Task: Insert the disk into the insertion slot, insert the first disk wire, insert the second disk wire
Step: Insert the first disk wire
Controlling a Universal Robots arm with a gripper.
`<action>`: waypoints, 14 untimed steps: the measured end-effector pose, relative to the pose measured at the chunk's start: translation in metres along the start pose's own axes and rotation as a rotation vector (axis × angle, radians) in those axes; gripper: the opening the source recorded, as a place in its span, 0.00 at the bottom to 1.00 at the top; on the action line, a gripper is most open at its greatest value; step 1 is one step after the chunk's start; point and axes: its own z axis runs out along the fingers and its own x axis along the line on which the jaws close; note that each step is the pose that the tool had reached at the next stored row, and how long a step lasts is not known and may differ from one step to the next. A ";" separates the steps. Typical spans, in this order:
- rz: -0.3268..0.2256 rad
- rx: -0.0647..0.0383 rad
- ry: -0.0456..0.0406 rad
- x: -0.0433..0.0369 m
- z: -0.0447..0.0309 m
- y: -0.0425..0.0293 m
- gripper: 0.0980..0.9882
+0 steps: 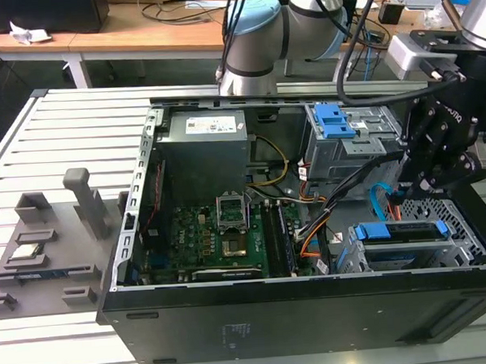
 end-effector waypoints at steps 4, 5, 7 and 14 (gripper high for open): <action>0.001 0.000 0.0090 -0.0001 0.0055 -0.0001 0.30; 0.001 0.000 0.0119 -0.0001 0.0060 -0.0002 0.30; 0.001 0.000 0.0123 -0.0001 0.0060 -0.0002 0.30; 0.001 0.000 0.0127 0.0000 0.0061 -0.0002 0.08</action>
